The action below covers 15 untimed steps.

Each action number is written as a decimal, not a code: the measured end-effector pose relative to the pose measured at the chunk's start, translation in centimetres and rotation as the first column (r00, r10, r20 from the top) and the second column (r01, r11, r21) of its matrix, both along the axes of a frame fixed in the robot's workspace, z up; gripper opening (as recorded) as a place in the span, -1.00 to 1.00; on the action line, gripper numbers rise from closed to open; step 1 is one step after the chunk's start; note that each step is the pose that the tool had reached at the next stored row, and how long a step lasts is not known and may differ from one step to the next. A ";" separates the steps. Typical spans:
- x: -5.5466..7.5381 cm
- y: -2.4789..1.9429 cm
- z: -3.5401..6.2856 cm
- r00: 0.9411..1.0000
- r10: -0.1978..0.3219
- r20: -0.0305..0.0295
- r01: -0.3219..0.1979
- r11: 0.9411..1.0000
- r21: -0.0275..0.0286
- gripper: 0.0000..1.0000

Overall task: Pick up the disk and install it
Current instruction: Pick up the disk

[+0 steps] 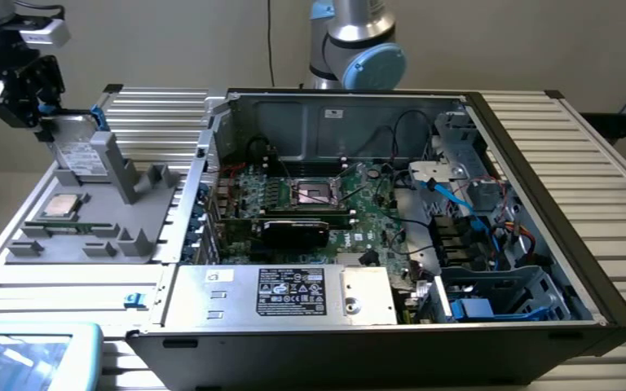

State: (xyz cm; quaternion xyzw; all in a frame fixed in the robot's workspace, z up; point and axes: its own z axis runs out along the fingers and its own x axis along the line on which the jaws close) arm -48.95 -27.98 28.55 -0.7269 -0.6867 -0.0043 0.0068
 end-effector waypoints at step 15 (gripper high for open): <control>0.0 0.07 -0.01 1.000 0.000 0.000 0.000 1.000 0.000 -0.11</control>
